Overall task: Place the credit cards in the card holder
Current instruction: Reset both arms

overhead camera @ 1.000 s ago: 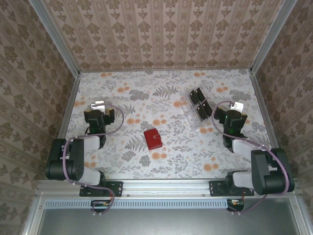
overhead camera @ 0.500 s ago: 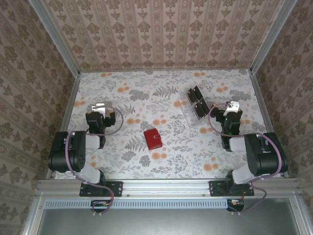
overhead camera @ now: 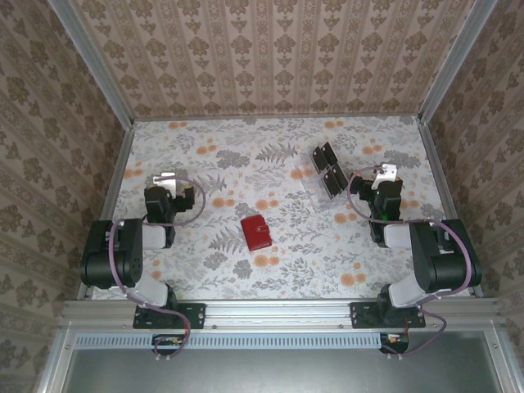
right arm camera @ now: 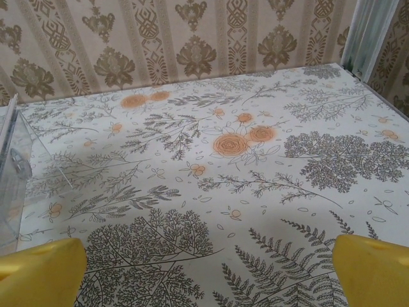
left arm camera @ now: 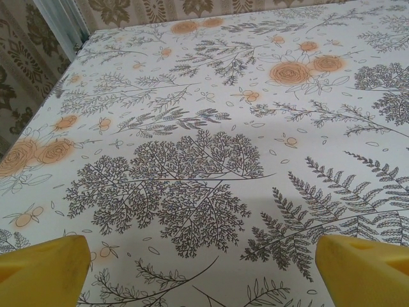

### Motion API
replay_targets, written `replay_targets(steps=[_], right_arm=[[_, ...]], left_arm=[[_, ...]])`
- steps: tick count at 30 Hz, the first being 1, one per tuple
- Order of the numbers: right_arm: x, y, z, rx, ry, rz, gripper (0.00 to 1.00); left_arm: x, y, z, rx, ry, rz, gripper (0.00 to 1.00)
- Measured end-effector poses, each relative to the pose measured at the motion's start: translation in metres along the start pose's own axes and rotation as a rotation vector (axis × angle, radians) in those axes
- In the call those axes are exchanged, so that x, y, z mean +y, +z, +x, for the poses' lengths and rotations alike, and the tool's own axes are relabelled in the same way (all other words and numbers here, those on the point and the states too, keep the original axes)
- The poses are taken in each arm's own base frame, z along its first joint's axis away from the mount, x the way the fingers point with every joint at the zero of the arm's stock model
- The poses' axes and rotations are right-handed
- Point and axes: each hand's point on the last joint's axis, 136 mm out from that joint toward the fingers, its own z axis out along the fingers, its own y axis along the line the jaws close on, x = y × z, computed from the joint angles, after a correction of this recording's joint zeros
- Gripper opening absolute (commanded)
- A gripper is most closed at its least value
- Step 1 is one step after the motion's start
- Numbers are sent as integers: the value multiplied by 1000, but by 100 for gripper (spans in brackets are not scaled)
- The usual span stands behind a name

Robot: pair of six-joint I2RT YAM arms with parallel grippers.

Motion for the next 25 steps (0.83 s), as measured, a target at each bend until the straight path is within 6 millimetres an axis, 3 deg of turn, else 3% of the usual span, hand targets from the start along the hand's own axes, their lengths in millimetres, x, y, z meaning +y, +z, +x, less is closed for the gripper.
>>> replay_targets(steps=[6,25], right_arm=[[9,-1,0,-5,-17,-7,100],[9,0,-2,-4,-28,-3,100]], left_arm=[[-1,0,0,-1,0,3,100],[-1,0,0,-1,0,3,100]])
